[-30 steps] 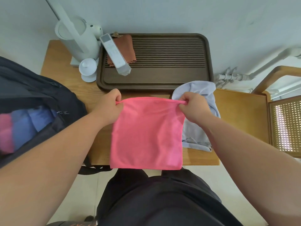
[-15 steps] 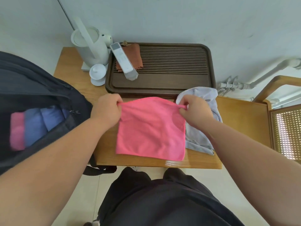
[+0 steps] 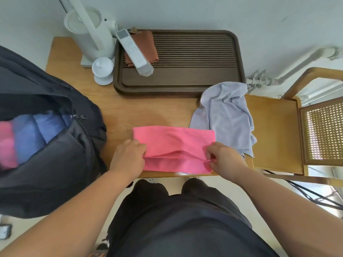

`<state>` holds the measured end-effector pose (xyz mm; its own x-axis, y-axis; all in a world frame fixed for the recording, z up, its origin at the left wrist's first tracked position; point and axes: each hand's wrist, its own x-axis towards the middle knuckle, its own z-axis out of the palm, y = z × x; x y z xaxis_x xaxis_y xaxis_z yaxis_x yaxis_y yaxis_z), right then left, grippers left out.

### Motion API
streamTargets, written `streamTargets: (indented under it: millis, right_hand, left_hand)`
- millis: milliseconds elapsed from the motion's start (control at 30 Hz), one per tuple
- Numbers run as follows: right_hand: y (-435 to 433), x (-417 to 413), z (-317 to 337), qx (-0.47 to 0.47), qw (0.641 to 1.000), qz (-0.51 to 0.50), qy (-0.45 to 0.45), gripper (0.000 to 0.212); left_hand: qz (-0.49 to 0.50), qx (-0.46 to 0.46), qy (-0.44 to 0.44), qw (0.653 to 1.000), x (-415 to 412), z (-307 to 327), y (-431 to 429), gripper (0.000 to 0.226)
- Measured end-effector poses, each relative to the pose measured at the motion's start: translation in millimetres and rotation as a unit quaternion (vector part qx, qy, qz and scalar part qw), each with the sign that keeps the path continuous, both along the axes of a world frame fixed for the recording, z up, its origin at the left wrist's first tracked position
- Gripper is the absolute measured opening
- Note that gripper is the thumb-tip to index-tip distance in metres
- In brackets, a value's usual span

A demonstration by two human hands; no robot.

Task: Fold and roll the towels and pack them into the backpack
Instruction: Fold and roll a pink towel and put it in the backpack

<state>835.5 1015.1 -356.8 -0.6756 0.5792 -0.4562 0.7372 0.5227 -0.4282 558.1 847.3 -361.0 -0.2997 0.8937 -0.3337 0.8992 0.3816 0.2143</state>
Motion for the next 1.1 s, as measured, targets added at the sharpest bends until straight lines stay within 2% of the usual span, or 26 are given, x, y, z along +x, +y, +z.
streamTargets:
  millis: [167, 333, 467, 700, 867, 933, 1100]
  right_hand:
    - [-16, 2, -9, 0.012, 1.000, 0.006, -0.018, 0.023]
    - [-29, 5, -26, 0.042, 0.997, 0.019, -0.059, 0.011]
    - [-36, 0, -32, 0.081, 0.992, 0.022, -0.094, 0.010]
    - [-44, -1, -35, 0.125, 0.987, 0.009, -0.099, 0.027]
    - [-42, 2, -38, 0.143, 0.989, -0.012, -0.038, 0.019]
    - [-38, 0, -31, 0.139, 0.990, -0.036, 0.006, 0.019]
    - [-30, -5, 4, 0.188, 0.964, -0.097, 0.162, 0.009]
  left_hand:
    - [-0.026, -0.008, -0.008, 1.000, 3, -6, -6, 0.020]
    - [-0.037, -0.088, -0.007, 0.995, 6, -16, -11, 0.012]
    - [-0.054, -0.089, 0.018, 0.994, 5, -20, -11, 0.014]
    - [-0.073, -0.090, -0.001, 0.993, 0, -17, -8, 0.017]
    - [-0.031, -0.077, -0.007, 0.997, 5, -10, -9, 0.019]
    - [0.018, -0.041, -0.007, 0.999, 5, -4, -7, 0.024]
    - [0.107, 0.081, -0.017, 0.991, 2, 22, 1, 0.014]
